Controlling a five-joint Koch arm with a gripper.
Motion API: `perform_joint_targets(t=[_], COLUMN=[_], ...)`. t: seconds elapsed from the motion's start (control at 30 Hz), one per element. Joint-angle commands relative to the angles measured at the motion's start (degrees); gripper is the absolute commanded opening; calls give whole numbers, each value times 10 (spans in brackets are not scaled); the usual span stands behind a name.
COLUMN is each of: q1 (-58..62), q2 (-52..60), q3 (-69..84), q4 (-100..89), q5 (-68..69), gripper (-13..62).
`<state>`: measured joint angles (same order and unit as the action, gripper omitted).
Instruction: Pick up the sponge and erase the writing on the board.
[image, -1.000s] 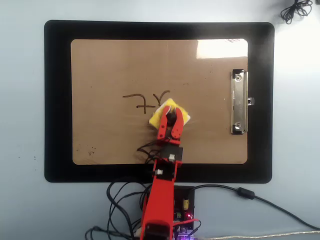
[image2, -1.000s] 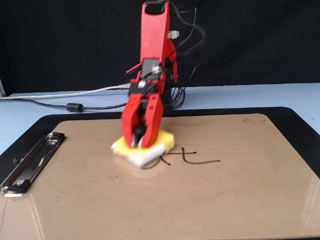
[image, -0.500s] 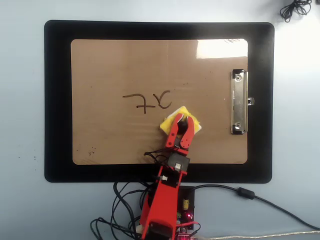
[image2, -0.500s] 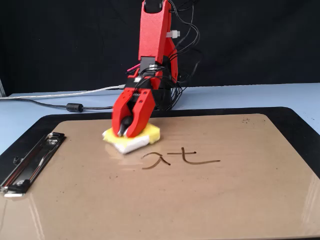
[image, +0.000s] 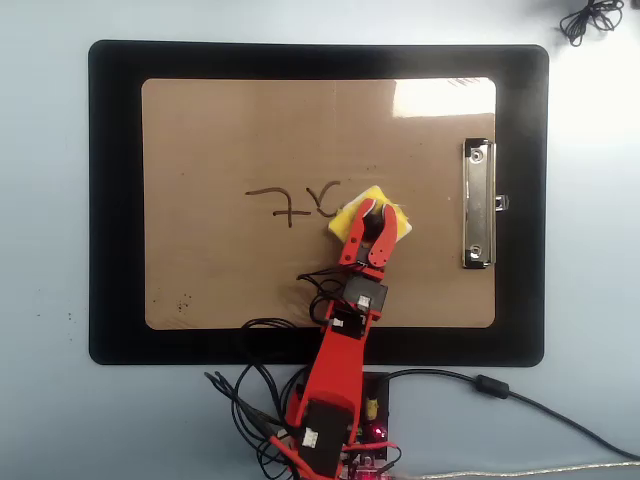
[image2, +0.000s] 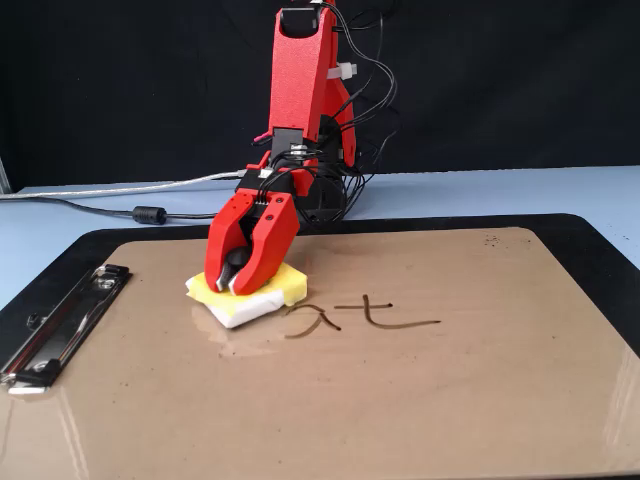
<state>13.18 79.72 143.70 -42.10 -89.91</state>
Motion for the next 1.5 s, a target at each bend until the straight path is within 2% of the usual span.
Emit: perform_joint_targets(t=[0.0, 0.1, 0.2, 0.3, 0.43, 0.5, 0.67, 0.77, 0.87, 0.97, 1.03, 1.07, 1.23, 1.3, 1.37, 1.47], q1=[6, -12, -64, -135, -162, -160, -149, -146, -146, -145, -146, -143, -105, -100, -103, -102], q2=[53, 185, 200, 100, -72, -98, 107, 149, 54, -126, -154, -129, 184, 271, 235, 46], q3=[57, 157, 168, 62, -132, -163, 47, 93, -3, -208, -279, -270, -70, -25, -64, -231], q4=[0, 5, 5, 4, 25, 75, 102, 102, 102, 107, 149, 188, 364, 418, 434, 424], q5=[-11, -14, -23, -62, -70, -69, -66, -65, -62, -62, -62, -61, -11, 28, 54, 58], gripper=[-78, -78, -78, -78, -77, -77, -77, -78, -78, -77, -77, -77, -77, -78, -78, -78])
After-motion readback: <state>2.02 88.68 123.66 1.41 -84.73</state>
